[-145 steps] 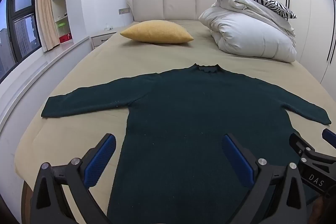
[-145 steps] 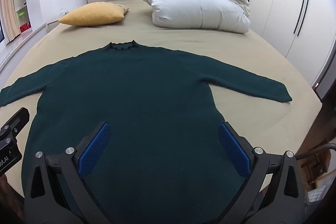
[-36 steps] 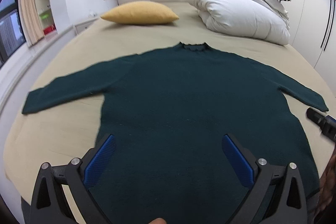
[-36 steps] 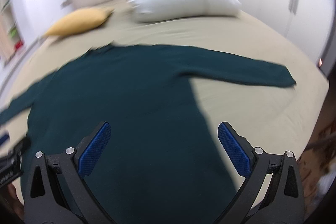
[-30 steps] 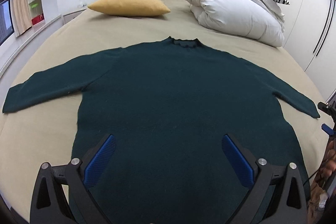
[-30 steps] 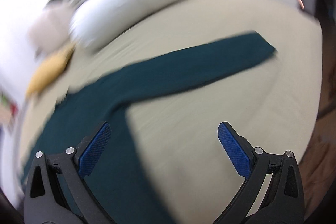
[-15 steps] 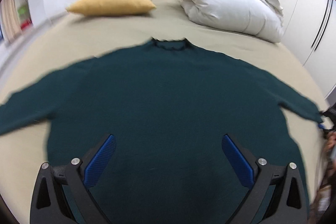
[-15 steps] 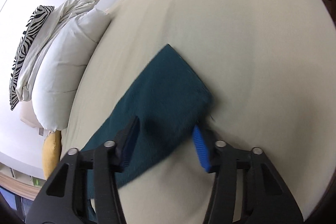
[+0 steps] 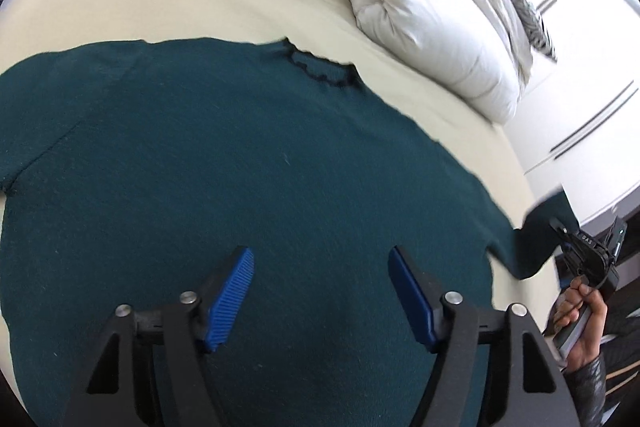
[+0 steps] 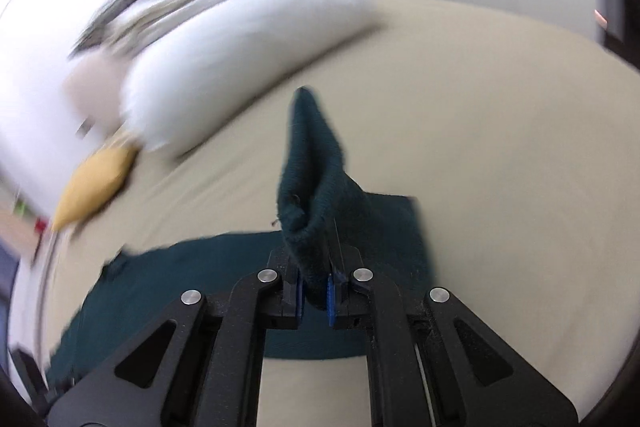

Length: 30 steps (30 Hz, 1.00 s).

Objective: Fold small clothes
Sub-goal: 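Grasp the sweater sleeve cuff with the right gripper and lift it, then lay the sleeve across the sweater body and open the right gripper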

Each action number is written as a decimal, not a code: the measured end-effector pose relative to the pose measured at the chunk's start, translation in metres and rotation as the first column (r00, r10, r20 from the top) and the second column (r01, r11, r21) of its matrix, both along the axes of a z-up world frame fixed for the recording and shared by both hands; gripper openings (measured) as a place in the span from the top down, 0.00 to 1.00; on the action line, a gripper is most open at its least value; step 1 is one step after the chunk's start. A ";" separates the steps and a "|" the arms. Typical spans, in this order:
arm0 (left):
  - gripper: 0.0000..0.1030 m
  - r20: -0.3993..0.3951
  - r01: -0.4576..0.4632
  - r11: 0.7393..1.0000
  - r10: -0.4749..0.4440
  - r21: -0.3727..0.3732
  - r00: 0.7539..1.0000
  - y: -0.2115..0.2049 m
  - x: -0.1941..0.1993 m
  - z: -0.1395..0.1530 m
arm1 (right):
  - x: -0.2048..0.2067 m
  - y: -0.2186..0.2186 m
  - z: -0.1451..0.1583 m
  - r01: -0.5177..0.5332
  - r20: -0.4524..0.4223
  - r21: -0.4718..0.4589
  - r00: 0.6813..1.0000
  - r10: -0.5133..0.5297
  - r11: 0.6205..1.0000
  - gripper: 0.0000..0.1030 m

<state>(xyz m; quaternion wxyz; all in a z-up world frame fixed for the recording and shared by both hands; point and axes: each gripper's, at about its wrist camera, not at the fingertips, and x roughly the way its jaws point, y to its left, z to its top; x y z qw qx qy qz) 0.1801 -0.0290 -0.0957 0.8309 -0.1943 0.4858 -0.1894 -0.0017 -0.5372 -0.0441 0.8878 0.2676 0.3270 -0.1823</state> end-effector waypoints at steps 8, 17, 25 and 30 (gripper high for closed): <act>0.30 -0.034 -0.043 0.993 0.039 -0.111 0.999 0.036 0.009 -0.004 | 0.112 0.194 -0.033 -0.386 -0.051 -0.011 0.921 0.385 0.922 0.92; 0.26 -0.073 -0.001 0.990 -0.009 -0.143 0.997 0.010 0.035 -0.014 | 0.084 0.197 -0.077 -0.436 0.052 0.128 0.900 0.433 0.891 0.25; 0.40 -0.115 0.113 0.991 -0.120 -0.070 0.986 -0.067 0.075 -0.027 | 0.035 0.125 -0.059 -0.329 0.060 0.118 0.944 0.324 0.937 0.25; 0.84 -0.106 0.126 0.991 -0.121 0.039 0.987 -0.089 0.084 -0.027 | 0.025 0.058 -0.066 -0.194 0.067 0.133 0.980 0.186 0.972 0.25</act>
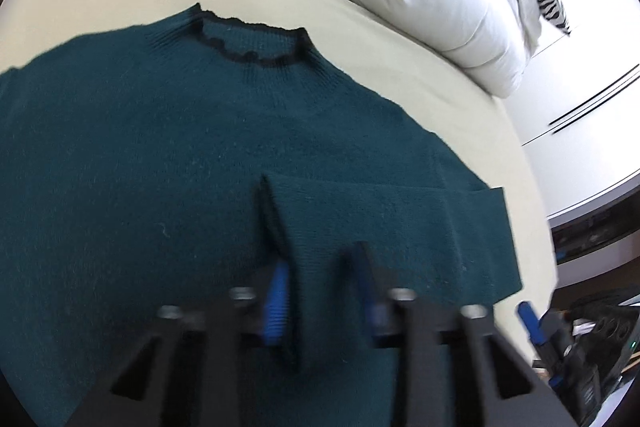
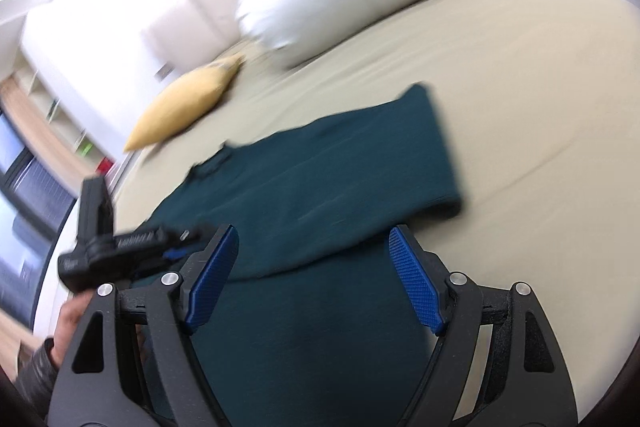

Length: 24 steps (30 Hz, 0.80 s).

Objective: Fold small clothes

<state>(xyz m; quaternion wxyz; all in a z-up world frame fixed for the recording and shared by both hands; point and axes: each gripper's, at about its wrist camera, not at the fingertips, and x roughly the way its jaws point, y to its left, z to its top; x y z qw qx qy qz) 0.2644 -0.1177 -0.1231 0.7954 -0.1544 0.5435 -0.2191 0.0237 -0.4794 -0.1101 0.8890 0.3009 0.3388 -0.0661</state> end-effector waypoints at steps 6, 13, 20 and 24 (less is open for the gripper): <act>0.92 0.060 0.003 1.000 -0.001 -0.024 0.998 0.016 -0.005 0.015 | -0.006 -0.048 -0.010 0.082 -0.024 0.000 0.996 -0.082 0.997 0.25; 0.92 0.194 -0.101 0.994 0.105 -0.032 0.975 0.082 -0.001 0.042 | 0.026 -0.069 -0.011 0.072 -0.087 -0.016 0.994 -0.073 0.997 0.25; 0.92 0.131 -0.172 0.985 0.169 0.018 0.977 0.121 0.011 0.001 | 0.097 -0.065 -0.032 0.026 -0.162 -0.004 0.986 -0.026 1.000 0.27; 0.92 0.145 -0.164 0.986 0.159 0.020 0.977 0.121 0.006 -0.005 | 0.119 -0.058 -0.047 -0.015 -0.199 -0.009 0.980 0.012 1.000 0.35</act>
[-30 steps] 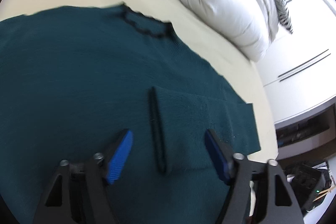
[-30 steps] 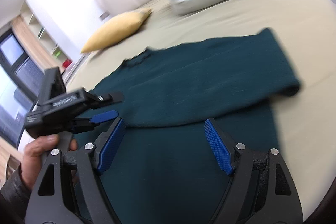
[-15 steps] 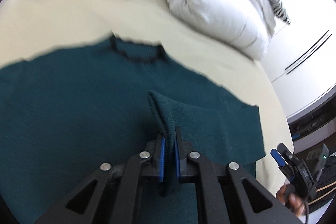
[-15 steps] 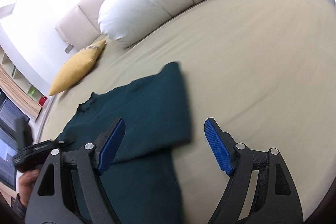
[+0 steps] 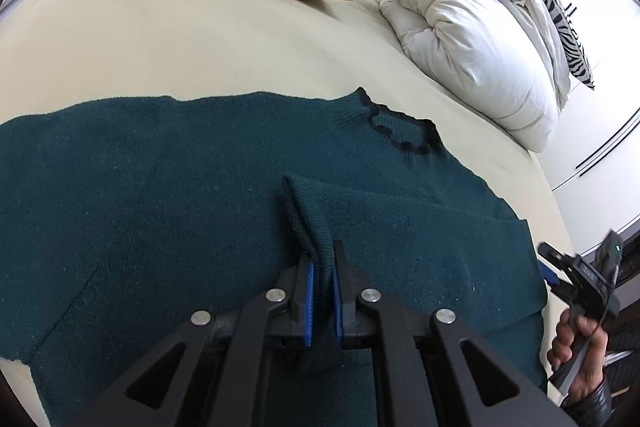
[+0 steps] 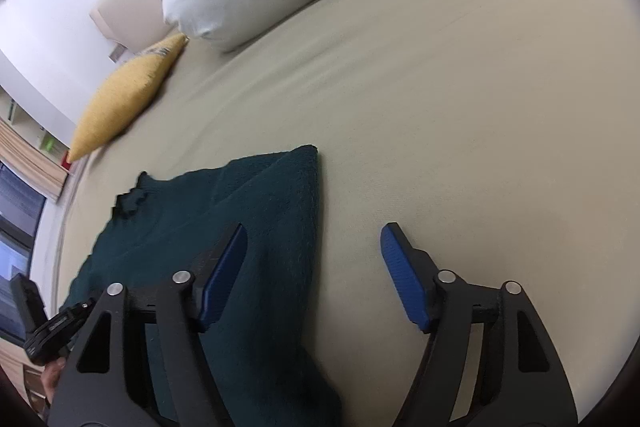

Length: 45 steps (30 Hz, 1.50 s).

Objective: Fold small clothes

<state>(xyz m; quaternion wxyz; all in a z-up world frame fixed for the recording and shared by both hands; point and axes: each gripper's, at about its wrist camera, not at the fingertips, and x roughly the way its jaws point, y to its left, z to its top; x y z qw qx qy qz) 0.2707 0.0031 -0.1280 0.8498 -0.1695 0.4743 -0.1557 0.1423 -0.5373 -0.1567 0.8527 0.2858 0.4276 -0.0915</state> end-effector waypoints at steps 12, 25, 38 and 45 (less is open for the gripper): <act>0.92 0.030 -0.015 1.000 0.015 -0.028 0.999 0.009 -0.016 0.000 | 0.035 0.016 0.005 -0.088 -0.051 -0.091 0.995 0.084 0.992 0.94; 0.91 0.013 -0.004 0.999 0.004 -0.033 1.000 0.010 -0.011 -0.012 | 0.000 0.031 0.011 -0.079 -0.053 -0.025 0.996 0.078 0.997 0.45; 0.92 0.006 -0.016 0.999 0.016 -0.048 1.000 0.005 -0.014 -0.007 | -0.026 0.060 0.011 -0.159 -0.088 -0.051 0.984 0.154 0.986 0.93; 0.91 0.013 -0.028 0.998 0.029 -0.051 0.999 -0.004 -0.016 -0.013 | -0.032 0.049 0.016 -0.166 -0.104 -0.066 0.982 0.159 0.984 0.95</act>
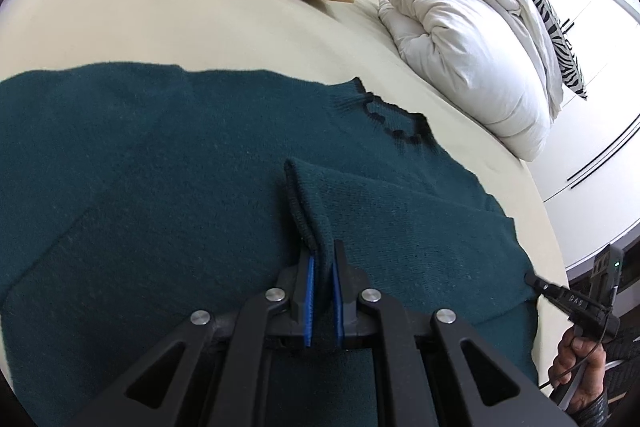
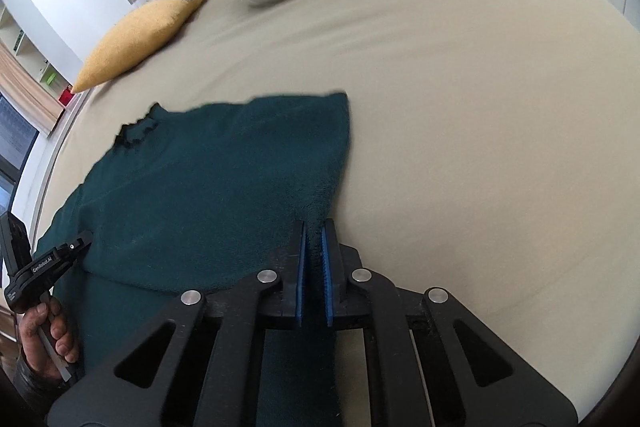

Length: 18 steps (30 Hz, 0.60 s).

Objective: Fold small clothes

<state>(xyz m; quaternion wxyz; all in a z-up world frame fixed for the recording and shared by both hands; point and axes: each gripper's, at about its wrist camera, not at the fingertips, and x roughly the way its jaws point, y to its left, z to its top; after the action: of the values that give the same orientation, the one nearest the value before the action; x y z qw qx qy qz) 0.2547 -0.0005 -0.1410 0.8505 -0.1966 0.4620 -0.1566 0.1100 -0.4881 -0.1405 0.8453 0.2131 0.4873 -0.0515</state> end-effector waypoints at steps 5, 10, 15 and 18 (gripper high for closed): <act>0.89 0.010 0.035 0.999 -0.035 -0.001 0.999 0.006 0.003 -0.001 | -0.011 -0.012 -0.007 0.015 0.071 0.077 0.997 -0.021 0.997 0.95; 0.88 -0.009 0.081 0.997 -0.081 -0.007 0.997 0.011 0.011 -0.001 | -0.007 0.002 0.019 -0.017 0.054 -0.041 0.998 0.020 0.999 0.88; 0.83 0.011 0.075 0.997 -0.075 -0.004 0.997 0.014 0.007 0.002 | -0.016 0.021 0.063 0.056 0.094 -0.167 0.995 -0.040 0.984 0.80; 0.82 0.022 0.073 0.997 -0.073 -0.007 0.997 0.014 0.006 0.000 | -0.013 0.038 0.077 0.035 0.161 -0.188 0.987 -0.004 0.981 0.80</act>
<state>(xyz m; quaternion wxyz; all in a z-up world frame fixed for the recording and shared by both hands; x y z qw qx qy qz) 0.2610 0.0139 -0.1407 0.8483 -0.1815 0.4591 -0.1914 0.0971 -0.4500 -0.0637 0.8975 0.1394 0.4088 -0.0890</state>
